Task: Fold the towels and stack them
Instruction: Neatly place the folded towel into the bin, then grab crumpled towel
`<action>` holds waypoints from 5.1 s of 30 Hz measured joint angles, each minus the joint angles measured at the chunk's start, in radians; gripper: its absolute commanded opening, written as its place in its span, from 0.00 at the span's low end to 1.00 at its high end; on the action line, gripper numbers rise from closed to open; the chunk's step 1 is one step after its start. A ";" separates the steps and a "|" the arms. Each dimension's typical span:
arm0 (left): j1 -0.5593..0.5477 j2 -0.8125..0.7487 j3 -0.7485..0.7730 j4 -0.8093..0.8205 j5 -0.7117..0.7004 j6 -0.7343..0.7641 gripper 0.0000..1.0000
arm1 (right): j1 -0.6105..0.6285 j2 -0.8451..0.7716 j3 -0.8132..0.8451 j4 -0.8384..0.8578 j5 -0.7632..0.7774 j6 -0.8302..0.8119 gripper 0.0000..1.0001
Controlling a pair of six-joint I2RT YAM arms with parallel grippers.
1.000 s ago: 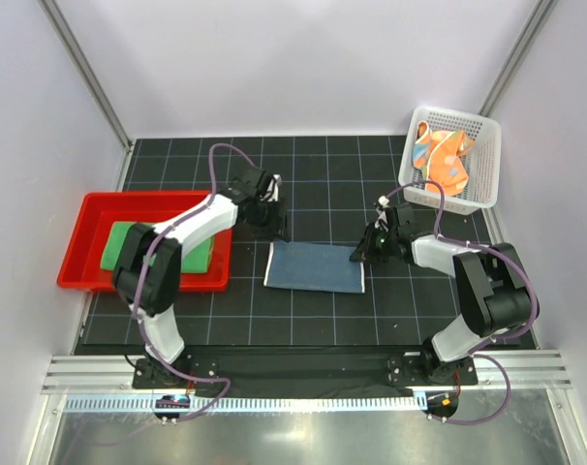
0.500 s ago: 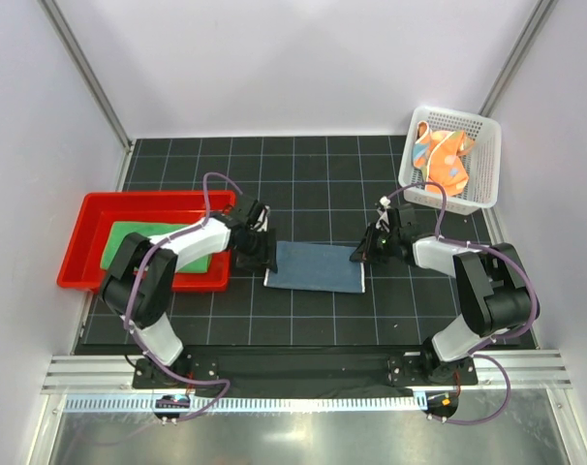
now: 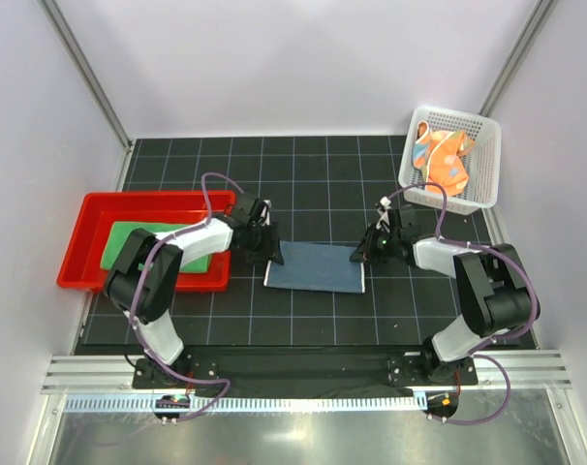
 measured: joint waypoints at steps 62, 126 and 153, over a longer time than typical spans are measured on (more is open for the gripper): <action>0.423 -0.109 0.517 -0.752 -0.848 0.348 0.00 | -0.002 -0.241 0.103 -0.267 0.004 0.000 1.00; 0.598 0.251 0.693 -0.741 -0.943 0.271 0.79 | -0.002 -0.141 0.142 -0.314 0.045 -0.026 1.00; -0.091 -0.333 0.213 -0.266 0.026 0.136 1.00 | -0.426 0.758 1.460 -0.585 0.587 -0.044 0.84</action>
